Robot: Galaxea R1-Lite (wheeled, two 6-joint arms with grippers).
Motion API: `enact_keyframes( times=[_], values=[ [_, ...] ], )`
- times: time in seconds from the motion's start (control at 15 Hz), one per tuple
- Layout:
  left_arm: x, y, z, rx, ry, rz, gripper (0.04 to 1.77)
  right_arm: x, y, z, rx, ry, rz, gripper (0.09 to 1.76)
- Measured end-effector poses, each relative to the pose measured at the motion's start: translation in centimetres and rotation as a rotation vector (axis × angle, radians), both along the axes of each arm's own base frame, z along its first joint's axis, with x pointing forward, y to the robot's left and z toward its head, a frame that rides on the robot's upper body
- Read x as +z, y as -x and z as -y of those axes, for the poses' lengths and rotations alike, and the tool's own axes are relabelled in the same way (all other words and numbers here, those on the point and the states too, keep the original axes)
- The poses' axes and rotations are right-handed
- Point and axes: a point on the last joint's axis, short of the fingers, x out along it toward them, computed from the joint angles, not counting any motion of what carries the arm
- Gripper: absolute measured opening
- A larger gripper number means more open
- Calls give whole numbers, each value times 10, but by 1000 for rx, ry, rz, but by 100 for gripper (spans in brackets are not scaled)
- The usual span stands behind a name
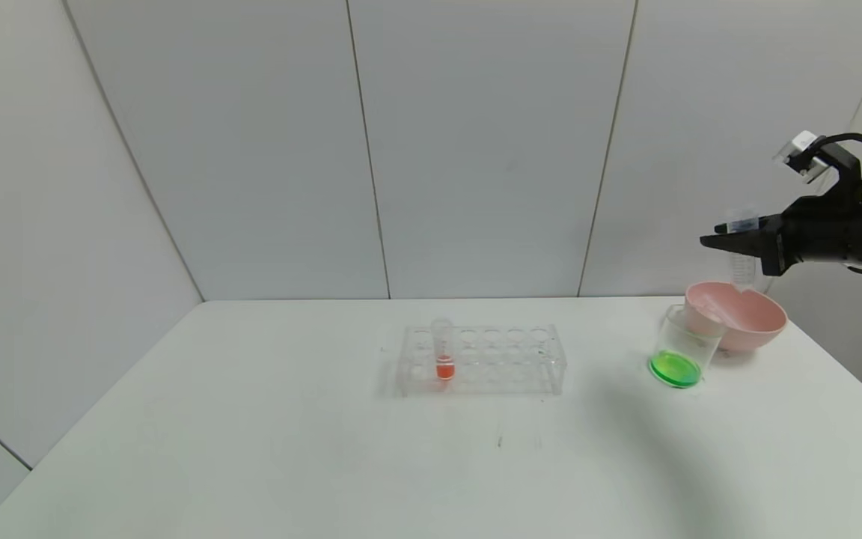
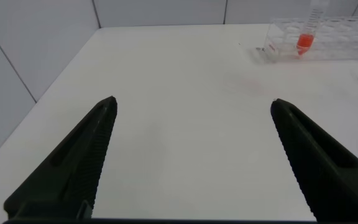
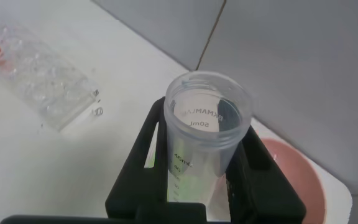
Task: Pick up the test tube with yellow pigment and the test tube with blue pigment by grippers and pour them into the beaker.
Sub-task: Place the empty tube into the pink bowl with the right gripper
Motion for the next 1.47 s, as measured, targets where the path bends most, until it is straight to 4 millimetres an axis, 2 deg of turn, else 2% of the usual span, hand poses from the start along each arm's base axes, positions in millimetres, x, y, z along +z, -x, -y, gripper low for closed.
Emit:
enact_keyframes(
  times=[0.2,0.4,0.53,0.67,0.93,1.47],
  values=[
    [0,0,0,-1,0,0,176,-12,23,2,-113,-129,114,59],
    [0,0,0,0,0,0,176,-31,48,11,-222,-170,182,59],
    [0,0,0,0,0,0,176,-42,57,20,-263,-171,203,59],
    [0,0,0,0,0,0,176,-52,57,25,-282,-172,192,59],
    [0,0,0,0,0,0,176,-68,37,33,-300,-171,197,59],
    [0,0,0,0,0,0,176,-103,-57,64,-492,-213,215,59]
  ],
)
